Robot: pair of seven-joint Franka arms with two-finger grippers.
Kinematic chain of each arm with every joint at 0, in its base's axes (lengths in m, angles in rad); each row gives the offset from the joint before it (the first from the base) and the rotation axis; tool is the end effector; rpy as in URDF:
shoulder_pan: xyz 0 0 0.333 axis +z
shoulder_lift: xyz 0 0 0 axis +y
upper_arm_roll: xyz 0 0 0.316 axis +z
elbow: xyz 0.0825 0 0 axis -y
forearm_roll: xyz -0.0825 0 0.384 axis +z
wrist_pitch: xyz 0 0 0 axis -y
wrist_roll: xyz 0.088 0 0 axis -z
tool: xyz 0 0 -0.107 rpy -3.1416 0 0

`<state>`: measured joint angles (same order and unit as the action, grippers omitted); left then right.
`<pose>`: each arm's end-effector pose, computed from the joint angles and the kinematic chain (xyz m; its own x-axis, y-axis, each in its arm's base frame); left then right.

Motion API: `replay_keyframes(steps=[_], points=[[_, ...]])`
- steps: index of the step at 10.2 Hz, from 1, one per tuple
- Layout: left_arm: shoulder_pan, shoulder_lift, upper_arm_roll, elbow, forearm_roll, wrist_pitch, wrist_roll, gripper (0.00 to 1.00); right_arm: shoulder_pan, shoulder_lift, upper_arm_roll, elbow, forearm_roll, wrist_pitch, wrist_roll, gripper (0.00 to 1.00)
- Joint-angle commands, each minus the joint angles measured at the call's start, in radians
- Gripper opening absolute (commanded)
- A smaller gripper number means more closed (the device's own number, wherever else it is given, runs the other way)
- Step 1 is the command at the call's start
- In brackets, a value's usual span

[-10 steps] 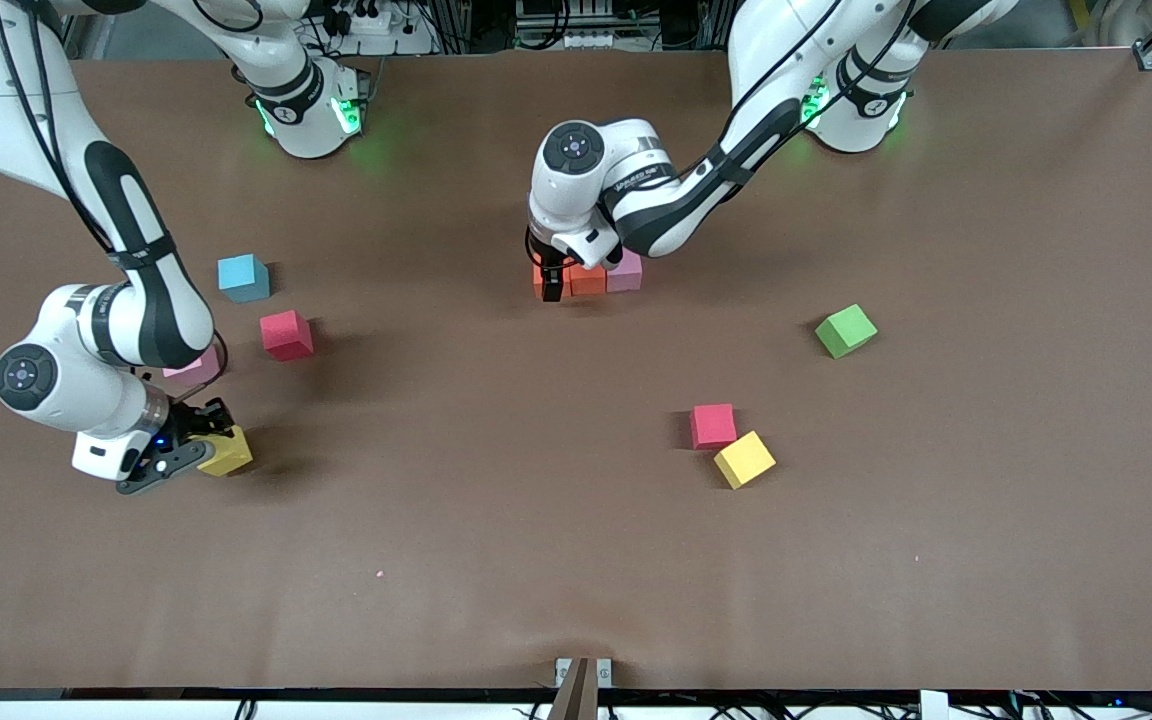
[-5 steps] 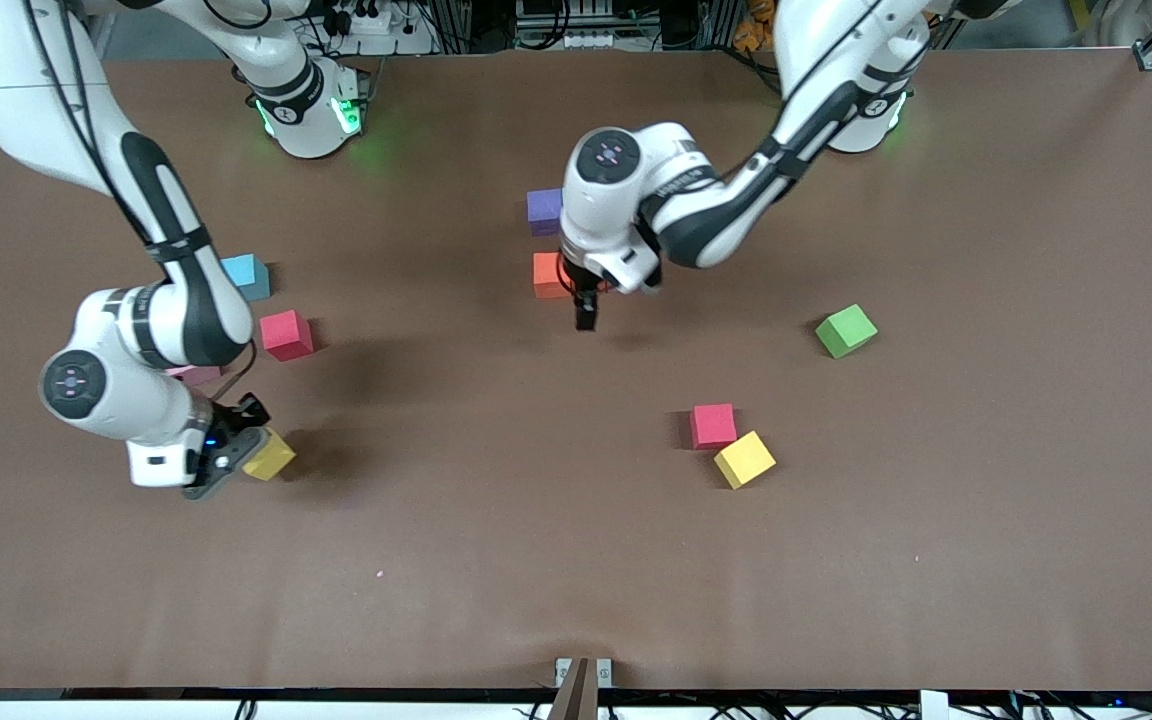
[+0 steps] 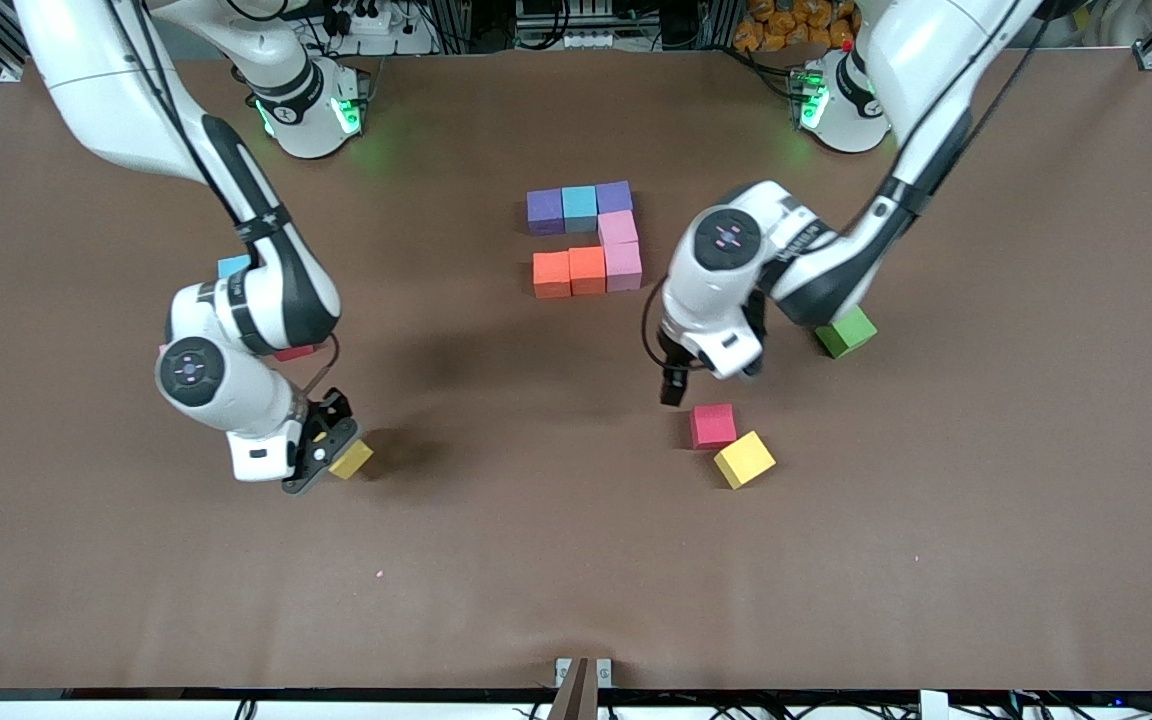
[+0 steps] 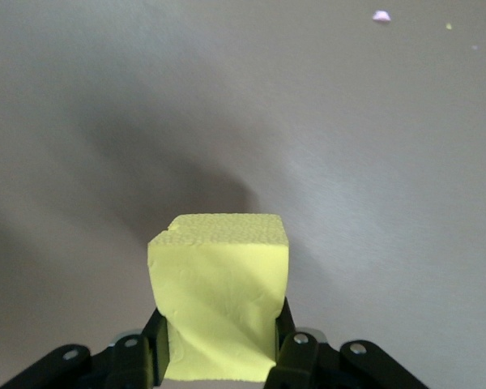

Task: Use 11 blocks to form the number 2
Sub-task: 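Carry the yellow block with the right gripper while the left gripper grasps yellow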

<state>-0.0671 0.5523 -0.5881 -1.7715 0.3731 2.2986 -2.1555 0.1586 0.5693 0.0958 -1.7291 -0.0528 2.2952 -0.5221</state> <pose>0.5526 -0.3673 0.2993 0.2279 0.9726 -0.0471 0.9718 -0.2241 0.0736 0.6495 0.1615 0.2551 0.6992 0.7149 0.0060 0.7149 -0.6992 -0.0104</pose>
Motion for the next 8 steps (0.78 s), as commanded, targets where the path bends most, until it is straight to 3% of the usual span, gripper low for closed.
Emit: replay_keyframes(steps=[1, 5, 6, 8], points=[[0.050, 0.017, -0.007, 0.038, 0.018, -0.024, 0.208, 1.00, 0.080, 0.018, -0.004, 0.019, 0.013, -0.017, 0.196, 0.51], [0.196, 0.049, -0.007, 0.064, 0.003, -0.045, 0.749, 1.00, 0.217, -0.020, -0.001, -0.012, 0.014, -0.077, 0.554, 0.51], [0.205, 0.055, -0.007, 0.079, -0.003, -0.056, 0.793, 1.00, 0.219, -0.025, 0.002, -0.021, 0.016, -0.077, 0.582, 0.51], [0.193, 0.147, -0.007, 0.227, -0.003, -0.179, 0.815, 1.00, 0.219, -0.043, 0.012, -0.053, 0.051, -0.063, 0.590, 0.51]])
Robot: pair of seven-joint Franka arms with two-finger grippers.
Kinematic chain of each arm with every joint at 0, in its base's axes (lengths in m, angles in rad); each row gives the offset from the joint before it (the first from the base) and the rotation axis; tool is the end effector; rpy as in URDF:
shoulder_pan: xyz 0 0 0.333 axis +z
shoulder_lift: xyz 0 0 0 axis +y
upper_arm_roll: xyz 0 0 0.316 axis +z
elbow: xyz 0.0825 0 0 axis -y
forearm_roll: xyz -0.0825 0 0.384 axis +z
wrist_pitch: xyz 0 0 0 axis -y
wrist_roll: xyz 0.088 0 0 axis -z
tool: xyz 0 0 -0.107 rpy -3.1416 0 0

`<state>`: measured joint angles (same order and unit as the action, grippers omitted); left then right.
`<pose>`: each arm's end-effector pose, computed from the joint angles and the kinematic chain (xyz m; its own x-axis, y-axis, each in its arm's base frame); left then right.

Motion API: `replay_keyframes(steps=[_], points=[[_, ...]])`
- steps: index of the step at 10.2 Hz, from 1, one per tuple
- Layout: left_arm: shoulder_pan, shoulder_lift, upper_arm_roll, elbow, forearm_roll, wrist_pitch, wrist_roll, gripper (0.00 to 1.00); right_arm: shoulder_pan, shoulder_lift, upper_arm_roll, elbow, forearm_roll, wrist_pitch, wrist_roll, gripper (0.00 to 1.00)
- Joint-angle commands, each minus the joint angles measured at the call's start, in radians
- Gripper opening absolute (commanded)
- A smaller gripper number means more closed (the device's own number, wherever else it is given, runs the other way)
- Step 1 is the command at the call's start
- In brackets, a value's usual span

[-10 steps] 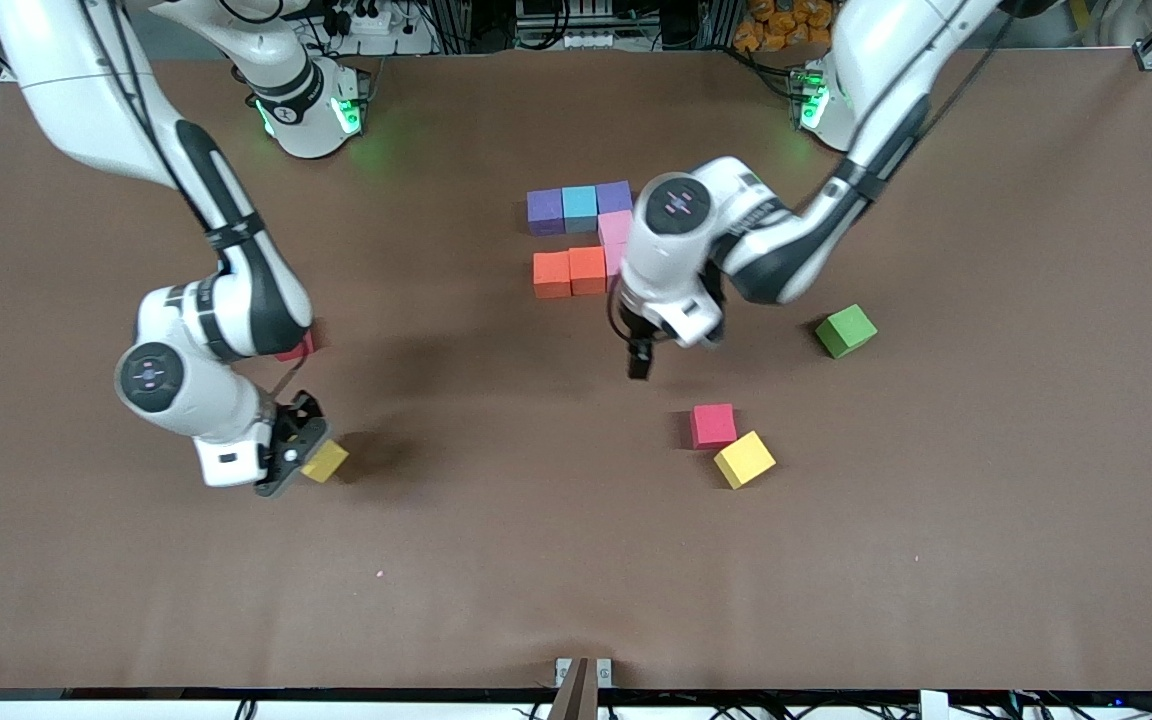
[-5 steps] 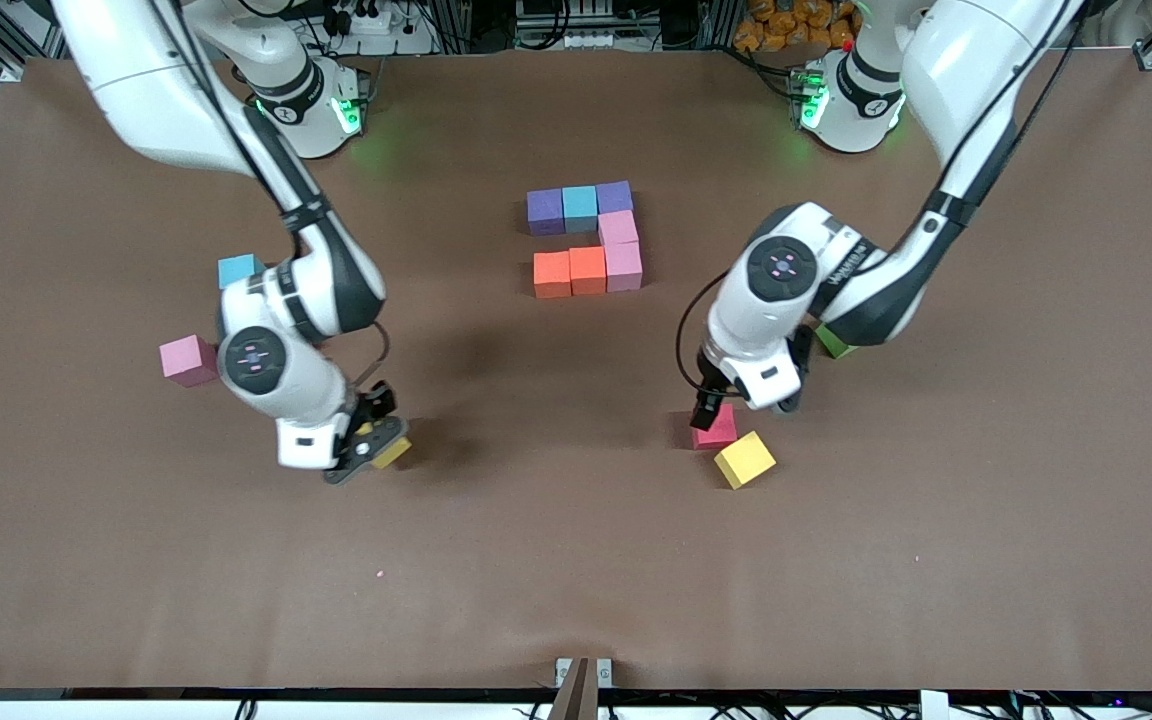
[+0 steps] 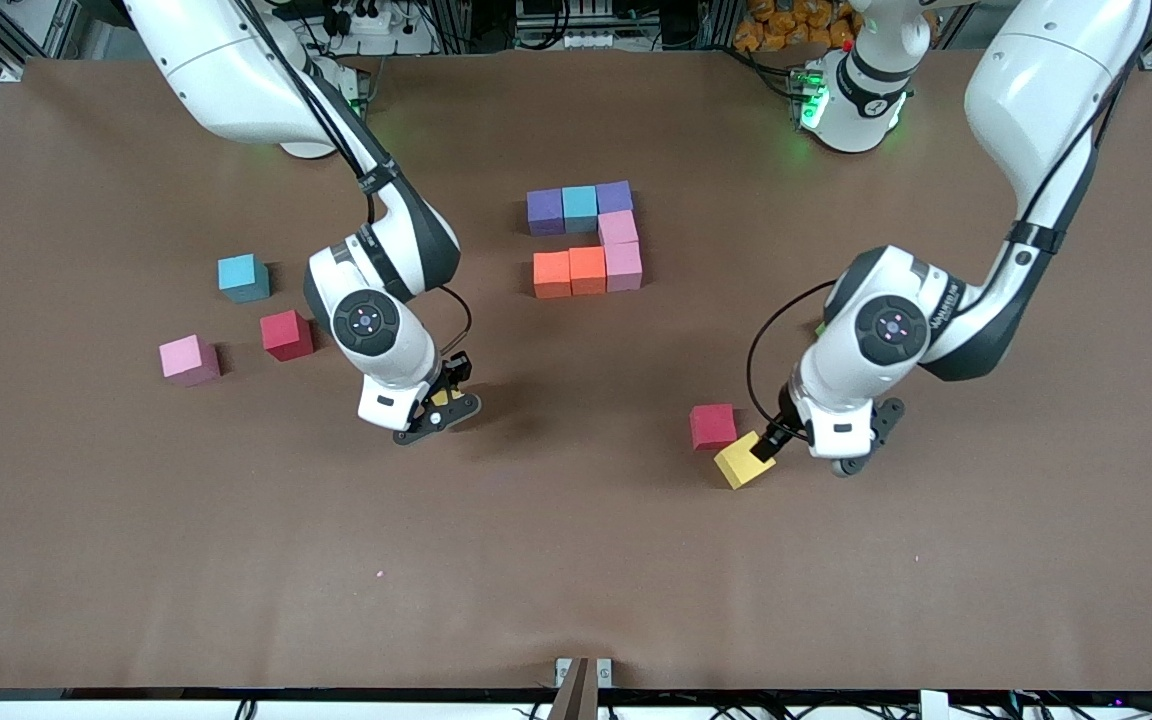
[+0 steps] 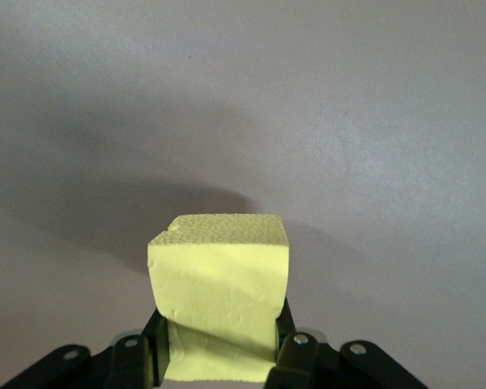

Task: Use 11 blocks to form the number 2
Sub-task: 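Carry the yellow block with the right gripper while the left gripper grasps yellow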

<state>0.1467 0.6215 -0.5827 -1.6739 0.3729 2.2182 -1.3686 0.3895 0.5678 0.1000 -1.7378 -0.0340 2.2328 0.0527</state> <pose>0.6392 -0.2315 0.2916 0.6941 0.7198 -0.0127 0.7195 -0.6929 0.0476 0.5856 0.3043 0.2473 0.9000 0.4301 -0.0709 0.4295 -0.9027 -0.0247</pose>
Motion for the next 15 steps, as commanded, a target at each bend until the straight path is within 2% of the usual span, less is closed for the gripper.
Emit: replay_keyframes(steps=[1, 2, 5, 10, 13, 15], points=[[-0.036, 0.114, -0.011, 0.182, 0.004, -0.138, 0.029, 1.00, -0.009, -0.043, 0.009, -0.048, 0.058, 0.005, 0.018, 0.51], [-0.051, 0.129, 0.000, 0.193, 0.009, -0.141, 0.037, 1.00, 0.008, -0.045, 0.009, -0.060, 0.086, 0.022, 0.030, 0.51], [-0.136, 0.141, 0.098, 0.213, 0.006, -0.140, 0.077, 1.00, 0.072, -0.039, 0.007, -0.098, 0.091, 0.108, 0.177, 0.51], [-0.144, 0.175, 0.107, 0.246, 0.004, -0.137, 0.105, 1.00, 0.239, -0.031, 0.006, -0.092, 0.089, 0.108, 0.542, 0.51], [-0.179, 0.225, 0.110, 0.298, 0.004, -0.135, 0.100, 1.00, 0.293, -0.031, 0.006, -0.098, 0.089, 0.102, 0.633, 0.51], [-0.211, 0.245, 0.136, 0.319, 0.004, -0.127, 0.097, 1.00, 0.324, -0.023, 0.003, -0.098, 0.078, 0.106, 0.702, 0.51]])
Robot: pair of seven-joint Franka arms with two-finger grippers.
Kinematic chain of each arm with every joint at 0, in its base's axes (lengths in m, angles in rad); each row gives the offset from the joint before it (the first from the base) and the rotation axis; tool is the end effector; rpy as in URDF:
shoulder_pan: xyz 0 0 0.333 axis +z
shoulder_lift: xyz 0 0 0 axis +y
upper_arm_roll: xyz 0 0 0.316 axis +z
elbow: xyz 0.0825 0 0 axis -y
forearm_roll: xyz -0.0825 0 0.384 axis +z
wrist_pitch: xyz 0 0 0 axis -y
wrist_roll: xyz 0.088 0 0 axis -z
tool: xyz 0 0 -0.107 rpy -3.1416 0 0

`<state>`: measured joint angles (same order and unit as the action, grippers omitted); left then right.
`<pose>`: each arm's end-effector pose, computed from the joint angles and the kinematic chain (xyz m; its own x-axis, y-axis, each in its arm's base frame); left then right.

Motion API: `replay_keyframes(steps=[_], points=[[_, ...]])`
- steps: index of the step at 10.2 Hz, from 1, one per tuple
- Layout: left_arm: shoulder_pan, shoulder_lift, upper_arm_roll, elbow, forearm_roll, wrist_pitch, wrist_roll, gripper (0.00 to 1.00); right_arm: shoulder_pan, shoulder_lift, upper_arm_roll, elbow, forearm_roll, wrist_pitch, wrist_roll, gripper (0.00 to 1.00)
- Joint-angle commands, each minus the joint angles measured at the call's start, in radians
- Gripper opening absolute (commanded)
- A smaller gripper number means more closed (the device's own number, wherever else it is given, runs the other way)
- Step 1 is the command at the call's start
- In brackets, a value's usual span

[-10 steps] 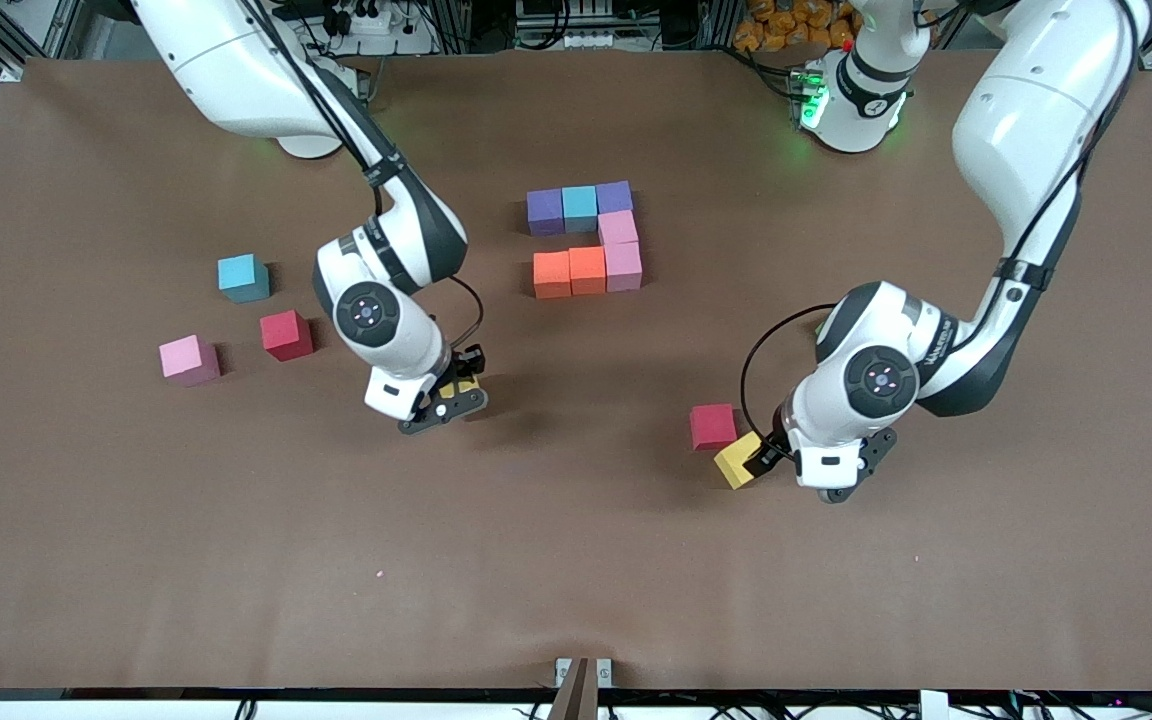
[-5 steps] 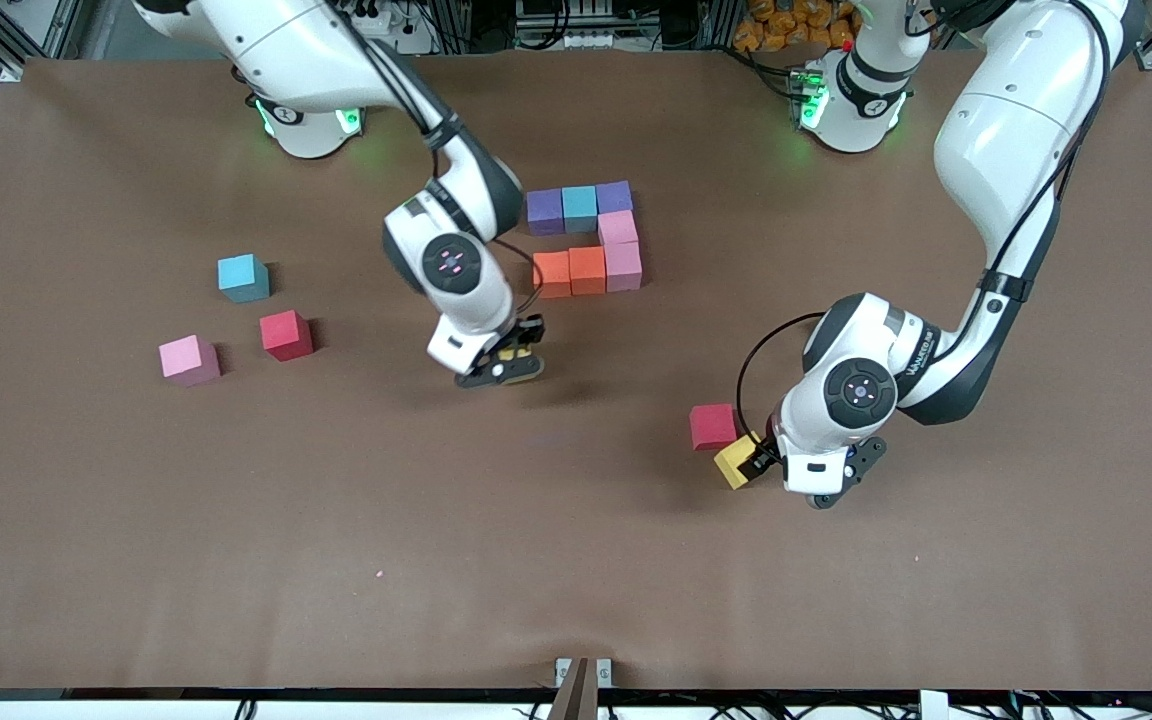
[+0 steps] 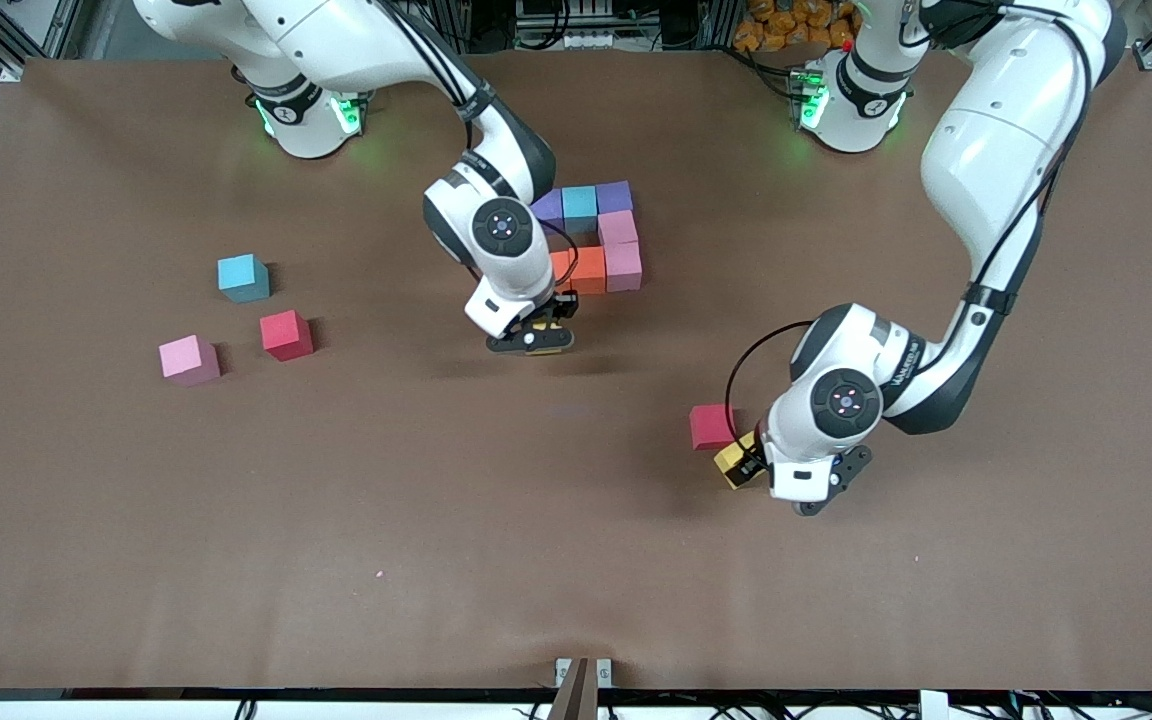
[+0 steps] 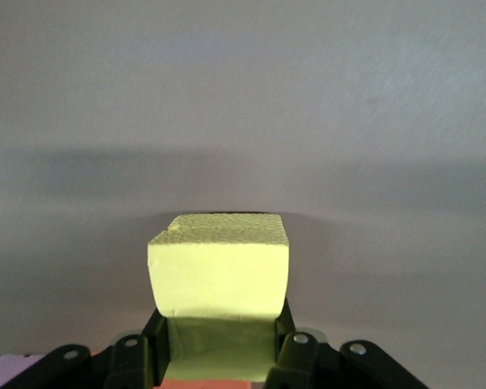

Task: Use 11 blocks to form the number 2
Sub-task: 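Place the yellow block with the right gripper while the left gripper lifts yellow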

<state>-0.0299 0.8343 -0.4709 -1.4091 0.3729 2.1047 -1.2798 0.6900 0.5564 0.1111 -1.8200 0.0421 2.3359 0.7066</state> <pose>0.6705 -0.2697 0.2351 0.7587 0.6501 -0.0431 0.6494 -0.7599 -0.0298 0.4527 0.4614 0.2295 0.9949 0.0508 -0.0872 0.0474 -0.9980 -0.0409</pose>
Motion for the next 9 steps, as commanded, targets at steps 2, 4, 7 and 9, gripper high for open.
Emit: replay_keyframes(steps=[2, 4, 7, 9], points=[[-0.061, 0.035, 0.044, 0.058, 0.003, -0.006, 0.010, 1.00, 0.031, -0.012, -0.008, -0.025, 0.002, 0.005, 0.057, 0.51], [-0.070, 0.042, 0.058, 0.058, 0.004, 0.003, 0.013, 1.00, 0.042, -0.013, -0.008, -0.044, 0.002, 0.028, 0.057, 0.51], [-0.071, 0.054, 0.060, 0.058, 0.004, 0.014, 0.022, 1.00, 0.059, -0.015, -0.008, -0.087, 0.002, 0.092, 0.082, 0.51], [-0.071, 0.055, 0.060, 0.056, 0.006, 0.014, 0.028, 0.92, 0.060, -0.019, -0.007, -0.097, 0.002, 0.092, 0.082, 0.52]])
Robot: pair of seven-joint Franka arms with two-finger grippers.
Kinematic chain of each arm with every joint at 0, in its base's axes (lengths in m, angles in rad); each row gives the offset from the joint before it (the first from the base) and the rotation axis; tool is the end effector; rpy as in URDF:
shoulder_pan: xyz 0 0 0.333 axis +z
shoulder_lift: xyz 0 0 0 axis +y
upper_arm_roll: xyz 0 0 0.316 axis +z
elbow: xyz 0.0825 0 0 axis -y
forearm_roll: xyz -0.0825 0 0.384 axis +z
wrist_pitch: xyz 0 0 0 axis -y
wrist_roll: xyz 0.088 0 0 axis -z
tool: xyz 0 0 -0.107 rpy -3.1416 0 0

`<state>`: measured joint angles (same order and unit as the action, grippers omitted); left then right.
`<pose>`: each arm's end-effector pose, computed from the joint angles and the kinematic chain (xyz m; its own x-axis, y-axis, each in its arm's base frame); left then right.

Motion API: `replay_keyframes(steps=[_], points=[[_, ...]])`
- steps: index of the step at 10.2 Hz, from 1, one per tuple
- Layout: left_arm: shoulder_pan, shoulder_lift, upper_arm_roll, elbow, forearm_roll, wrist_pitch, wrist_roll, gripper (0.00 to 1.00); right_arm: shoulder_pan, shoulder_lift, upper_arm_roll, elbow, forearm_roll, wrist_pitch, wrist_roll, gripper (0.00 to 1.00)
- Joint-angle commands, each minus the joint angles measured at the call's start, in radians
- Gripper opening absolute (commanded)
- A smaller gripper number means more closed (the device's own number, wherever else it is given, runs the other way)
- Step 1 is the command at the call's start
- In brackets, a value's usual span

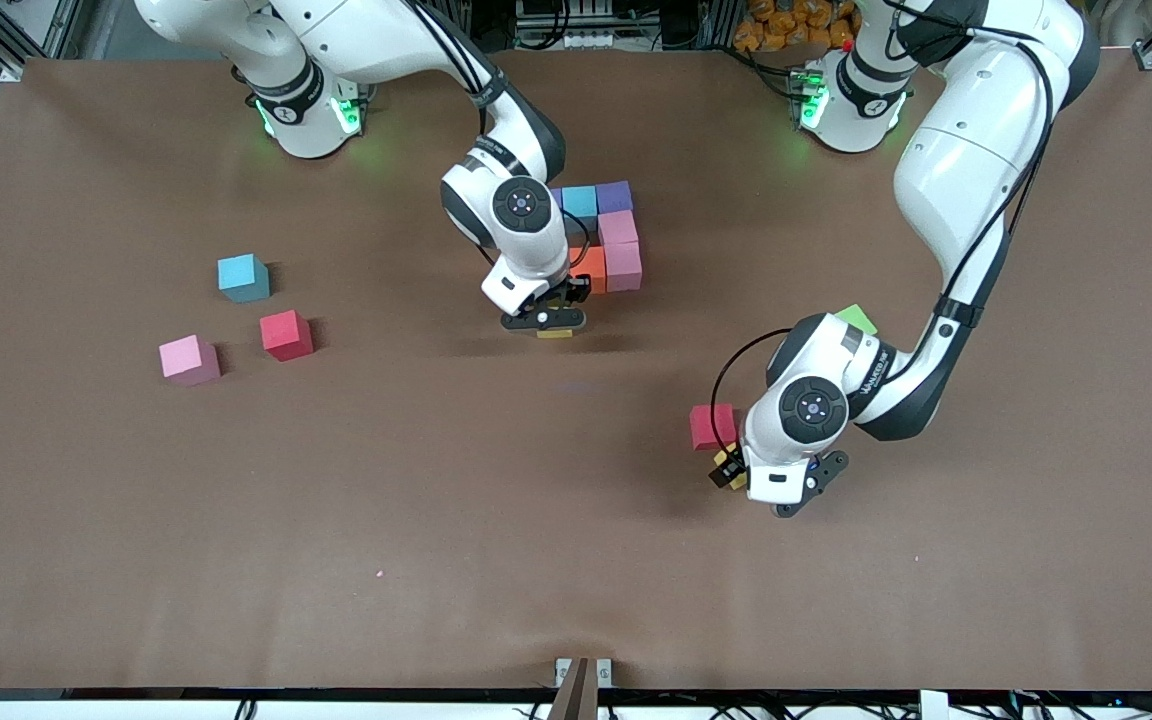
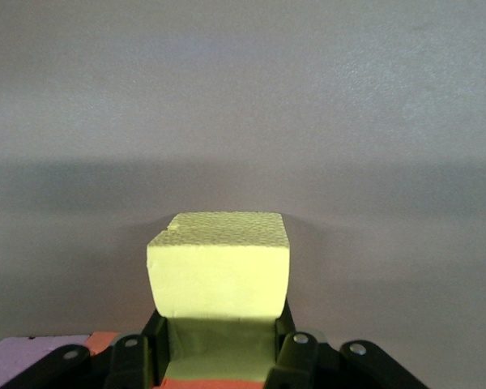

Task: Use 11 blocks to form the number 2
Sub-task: 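Place the yellow block with the right gripper while the left gripper lifts yellow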

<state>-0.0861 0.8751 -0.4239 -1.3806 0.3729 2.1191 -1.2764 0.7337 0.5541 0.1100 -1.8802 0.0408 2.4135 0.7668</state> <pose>0.6693 -0.2823 0.2118 0.7709 0.6362 -0.0313 0.6347 -0.7713 -0.0462 0.4243 0.4721 0.2132 0.9968 0.0320 -0.0730 0.0286 -0.9985 -0.0466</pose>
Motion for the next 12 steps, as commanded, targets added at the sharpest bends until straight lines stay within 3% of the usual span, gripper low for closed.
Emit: replay_keyframes(steps=[1, 4, 11, 12], points=[[-0.015, 0.015, 0.013, 0.026, 0.006, -0.001, 0.040, 0.84, 0.019, -0.022, -0.007, -0.046, 0.004, 0.015, 0.022, 0.52], [-0.012, 0.016, 0.013, 0.028, 0.004, -0.001, 0.040, 0.61, 0.029, -0.032, -0.009, -0.053, -0.001, 0.004, 0.019, 0.53], [-0.004, -0.011, 0.011, 0.028, 0.004, -0.005, 0.052, 0.59, 0.027, -0.042, -0.012, -0.056, -0.005, -0.014, 0.014, 0.54], [-0.004, -0.018, 0.011, 0.028, 0.006, -0.008, 0.054, 0.59, 0.027, -0.042, -0.012, -0.056, -0.005, -0.016, 0.014, 0.58]])
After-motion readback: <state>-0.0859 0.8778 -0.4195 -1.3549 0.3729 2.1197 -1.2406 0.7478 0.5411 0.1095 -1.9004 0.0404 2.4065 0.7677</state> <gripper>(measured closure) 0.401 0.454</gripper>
